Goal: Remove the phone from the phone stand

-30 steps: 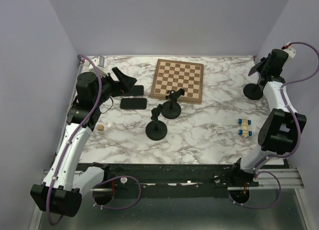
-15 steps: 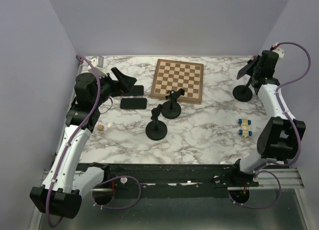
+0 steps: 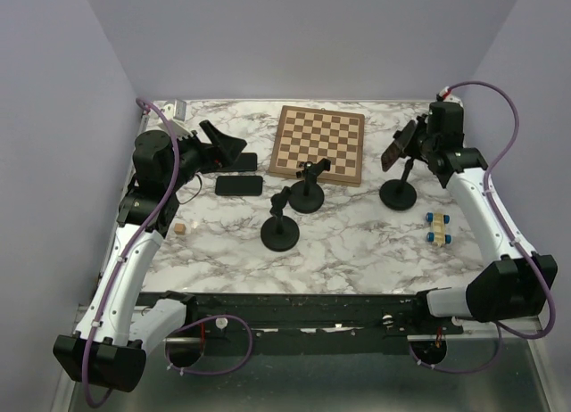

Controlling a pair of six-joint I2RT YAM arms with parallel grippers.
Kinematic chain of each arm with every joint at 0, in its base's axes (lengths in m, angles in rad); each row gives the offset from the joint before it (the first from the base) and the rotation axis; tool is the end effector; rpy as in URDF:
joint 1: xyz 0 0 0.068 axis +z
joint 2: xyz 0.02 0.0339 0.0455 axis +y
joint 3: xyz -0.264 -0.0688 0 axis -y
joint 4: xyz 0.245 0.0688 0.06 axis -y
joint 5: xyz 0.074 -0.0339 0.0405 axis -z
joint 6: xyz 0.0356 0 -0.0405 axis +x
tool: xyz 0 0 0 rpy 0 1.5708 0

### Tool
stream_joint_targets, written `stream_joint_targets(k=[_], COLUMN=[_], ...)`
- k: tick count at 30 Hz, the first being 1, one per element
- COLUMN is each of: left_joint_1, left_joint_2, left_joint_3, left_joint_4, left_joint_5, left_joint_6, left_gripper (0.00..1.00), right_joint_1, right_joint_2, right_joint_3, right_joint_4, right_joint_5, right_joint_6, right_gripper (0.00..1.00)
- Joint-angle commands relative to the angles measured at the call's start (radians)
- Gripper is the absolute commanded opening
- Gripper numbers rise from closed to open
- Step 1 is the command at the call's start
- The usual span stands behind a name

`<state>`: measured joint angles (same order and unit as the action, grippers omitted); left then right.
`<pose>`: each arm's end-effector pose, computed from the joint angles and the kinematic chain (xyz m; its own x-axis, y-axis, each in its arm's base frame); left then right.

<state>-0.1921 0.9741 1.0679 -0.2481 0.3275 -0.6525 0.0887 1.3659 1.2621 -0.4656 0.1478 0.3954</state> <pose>0.2102 -0.0526 0.3980 -0.4191 -0.5042 -0.7551 0.2999 0.7081 -0.6392 0.3074 0.0221 0.3474 -0.4817 0.3396 -0.8078 0.2400 0.9377 0.2511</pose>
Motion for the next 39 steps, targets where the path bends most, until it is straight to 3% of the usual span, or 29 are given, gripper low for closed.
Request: stream_joint_targets(k=[1, 6, 10, 14, 19, 30, 35, 39], left_joint_1=[0.0, 0.0, -0.001, -0.015, -0.05, -0.253, -0.344, -0.432], left_joint_2=[-0.01, -0.009, -0.013, -0.013, -0.009, -0.006, 0.023, 0.062], left_joint_3=[0.012, 0.007, -0.002, -0.012, -0.019, -0.025, -0.024, 0.013], left_joint_4=[0.022, 0.031, 0.052, 0.09, 0.15, 0.229, 0.231, 0.137], left_joint_5=[0.034, 0.037, 0.053, 0.095, 0.18, 0.324, 0.372, 0.332], left_joint_6=[-0.004, 0.004, 0.01, 0.026, 0.043, 0.198, 0.264, 0.341], left_gripper=[0.89, 0.89, 0.89, 0.89, 0.88, 0.8, 0.75, 0.73], right_joint_1=[0.082, 0.182, 0.214, 0.217, 0.219, 0.221, 0.221, 0.221], right_joint_2=[-0.033, -0.034, -0.106, -0.177, -0.182, -0.254, -0.275, -0.276], right_joint_3=[-0.035, -0.062, -0.141, -0.187, -0.146, -0.225, -0.233, -0.228], right_joint_4=[-0.192, -0.251, -0.166, -0.129, -0.206, -0.154, -0.176, -0.211], right_joint_5=[-0.097, -0.154, -0.298, -0.322, -0.377, -0.701, -0.724, -0.639], right_joint_6=[0.026, 0.005, -0.06, -0.07, -0.109, -0.154, -0.173, -0.165], right_gripper=[0.01, 0.01, 0.01, 0.01, 0.01, 0.01, 0.01, 0.02])
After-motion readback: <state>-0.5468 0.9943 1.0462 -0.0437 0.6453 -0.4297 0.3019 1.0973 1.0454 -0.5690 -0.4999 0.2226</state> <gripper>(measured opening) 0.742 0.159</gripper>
